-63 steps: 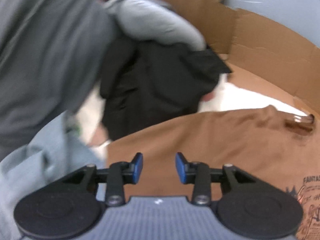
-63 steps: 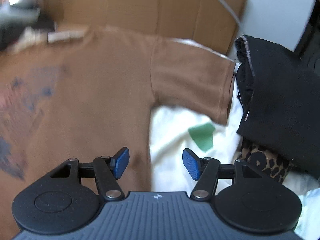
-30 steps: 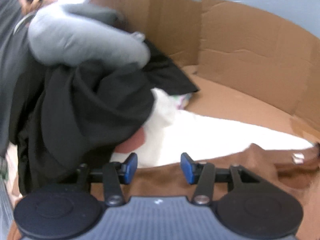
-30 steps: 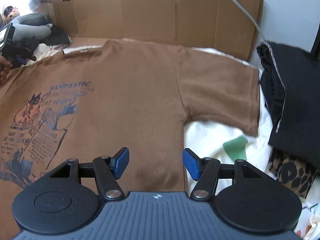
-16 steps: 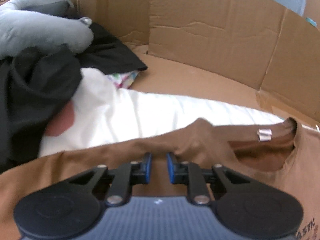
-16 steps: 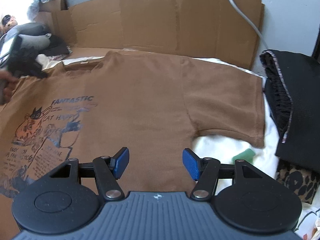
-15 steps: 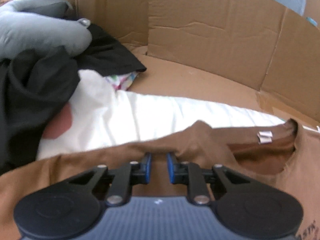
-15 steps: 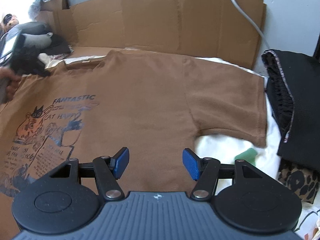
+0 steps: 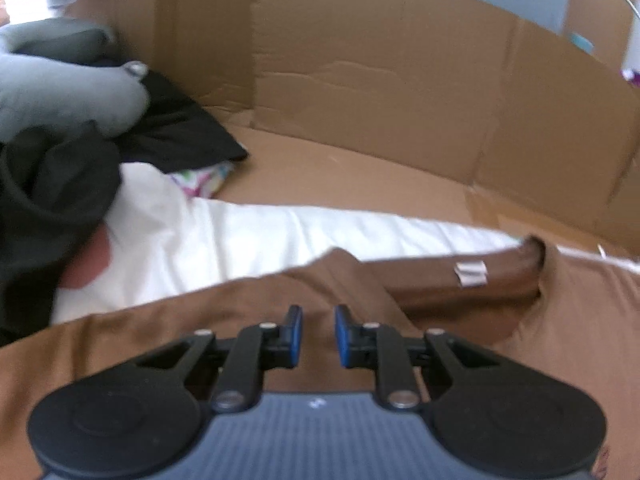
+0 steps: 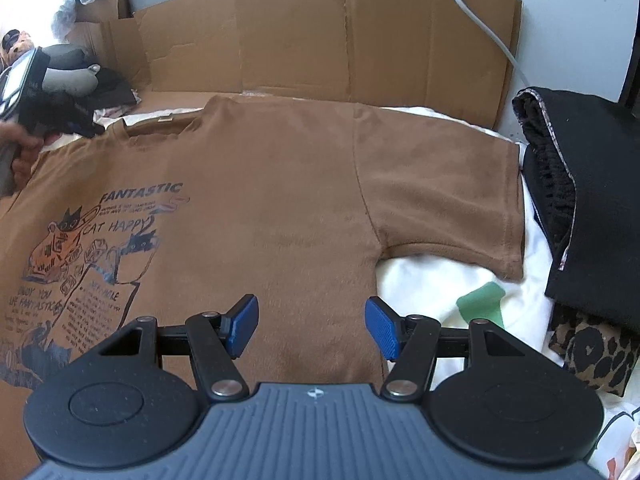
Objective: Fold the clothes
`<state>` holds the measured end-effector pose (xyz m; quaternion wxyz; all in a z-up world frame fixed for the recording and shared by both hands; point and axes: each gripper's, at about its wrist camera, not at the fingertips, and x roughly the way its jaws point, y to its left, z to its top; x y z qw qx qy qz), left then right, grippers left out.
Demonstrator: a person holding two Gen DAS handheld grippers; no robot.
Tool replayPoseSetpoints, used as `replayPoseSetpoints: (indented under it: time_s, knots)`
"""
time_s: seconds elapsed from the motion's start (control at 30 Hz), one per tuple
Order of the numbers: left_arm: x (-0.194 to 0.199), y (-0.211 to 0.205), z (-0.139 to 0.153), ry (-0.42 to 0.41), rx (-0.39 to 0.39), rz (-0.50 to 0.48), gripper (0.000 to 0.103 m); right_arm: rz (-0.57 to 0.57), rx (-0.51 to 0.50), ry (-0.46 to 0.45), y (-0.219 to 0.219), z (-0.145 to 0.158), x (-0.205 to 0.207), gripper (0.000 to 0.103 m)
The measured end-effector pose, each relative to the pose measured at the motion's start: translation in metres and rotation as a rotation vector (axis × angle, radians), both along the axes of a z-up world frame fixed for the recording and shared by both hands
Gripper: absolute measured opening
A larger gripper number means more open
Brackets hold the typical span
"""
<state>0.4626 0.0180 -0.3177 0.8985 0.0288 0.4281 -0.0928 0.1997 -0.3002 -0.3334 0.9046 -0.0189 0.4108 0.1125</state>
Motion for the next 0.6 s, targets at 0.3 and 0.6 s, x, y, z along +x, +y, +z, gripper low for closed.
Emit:
replayPoseSetpoints:
  time_s: [0.3,0.6]
  knots:
    - [0.029,-0.012,-0.008,0.005,0.047,0.066,0.020,-0.011,0.013,0.038,-0.001,-0.007,-0.002,0.066]
    - [0.009,-0.039,0.016,-0.044,0.100,-0.003,0.030,-0.032,0.023,0.050,-0.003,-0.008,0.000,0.066]
